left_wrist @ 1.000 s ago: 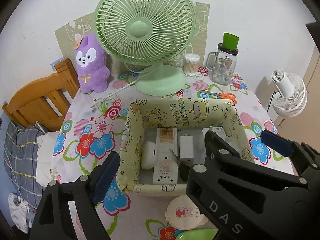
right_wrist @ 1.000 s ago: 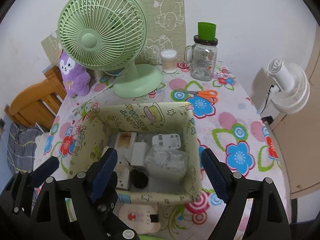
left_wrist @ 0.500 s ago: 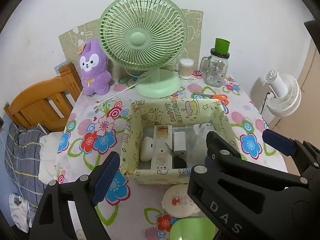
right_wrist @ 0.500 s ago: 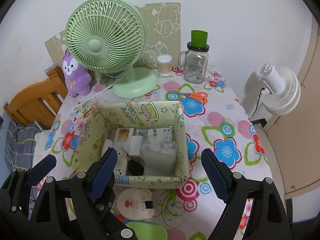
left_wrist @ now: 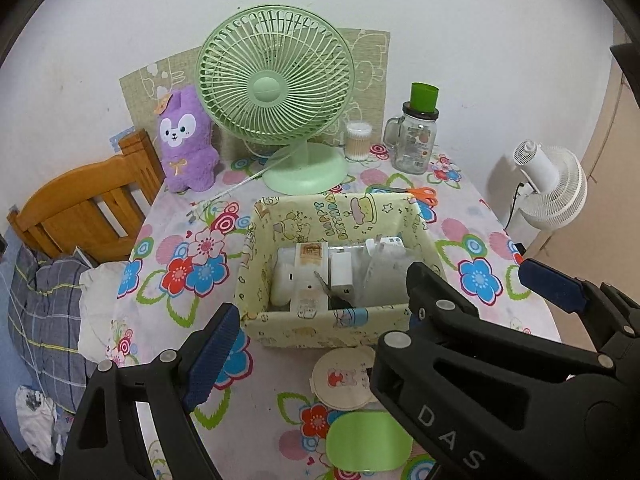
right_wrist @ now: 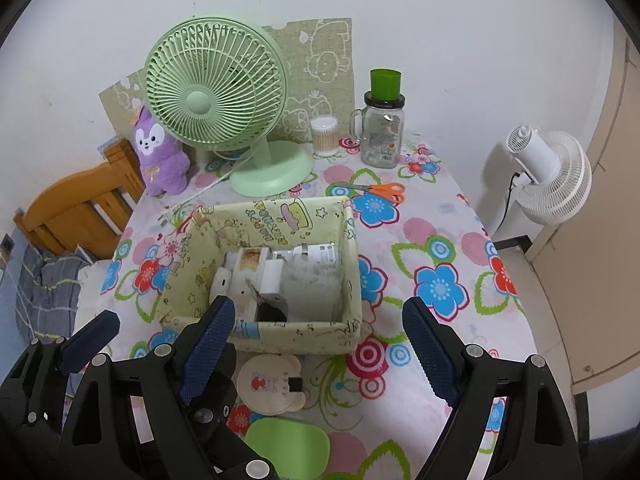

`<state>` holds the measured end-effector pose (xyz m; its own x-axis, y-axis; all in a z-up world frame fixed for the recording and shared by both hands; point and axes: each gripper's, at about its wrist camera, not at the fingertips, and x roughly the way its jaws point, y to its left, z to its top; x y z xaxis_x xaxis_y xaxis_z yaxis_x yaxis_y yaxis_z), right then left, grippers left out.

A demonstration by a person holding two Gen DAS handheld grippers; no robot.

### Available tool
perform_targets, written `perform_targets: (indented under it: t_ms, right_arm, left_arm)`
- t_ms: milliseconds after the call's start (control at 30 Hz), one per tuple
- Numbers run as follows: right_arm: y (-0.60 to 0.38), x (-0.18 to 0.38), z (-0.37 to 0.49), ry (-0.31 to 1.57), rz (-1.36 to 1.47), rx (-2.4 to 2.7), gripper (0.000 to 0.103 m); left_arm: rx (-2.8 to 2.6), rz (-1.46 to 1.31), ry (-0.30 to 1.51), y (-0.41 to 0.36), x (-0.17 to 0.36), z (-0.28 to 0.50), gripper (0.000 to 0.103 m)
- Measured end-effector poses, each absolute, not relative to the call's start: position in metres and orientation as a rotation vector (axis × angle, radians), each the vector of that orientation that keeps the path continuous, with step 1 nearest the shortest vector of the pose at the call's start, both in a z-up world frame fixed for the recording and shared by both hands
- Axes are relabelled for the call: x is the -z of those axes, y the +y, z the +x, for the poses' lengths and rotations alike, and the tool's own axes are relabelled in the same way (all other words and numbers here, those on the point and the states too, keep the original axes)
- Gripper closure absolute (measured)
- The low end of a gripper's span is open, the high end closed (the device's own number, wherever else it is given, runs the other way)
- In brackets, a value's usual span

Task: Organize rigid objects
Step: 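Raise both open grippers out of the box and back toward the table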

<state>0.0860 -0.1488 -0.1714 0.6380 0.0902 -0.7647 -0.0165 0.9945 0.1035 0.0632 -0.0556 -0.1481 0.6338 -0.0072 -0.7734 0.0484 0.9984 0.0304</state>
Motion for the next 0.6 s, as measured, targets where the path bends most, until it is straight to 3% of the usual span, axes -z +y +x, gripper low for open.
perform_targets:
  t_ms: [600]
  right_arm:
    - [-0.161,0.18,0.059,0.891,0.074,-0.056,0.015]
  left_arm:
    - [0.06,0.062,0.895,-0.068,0.158,0.041,0.011]
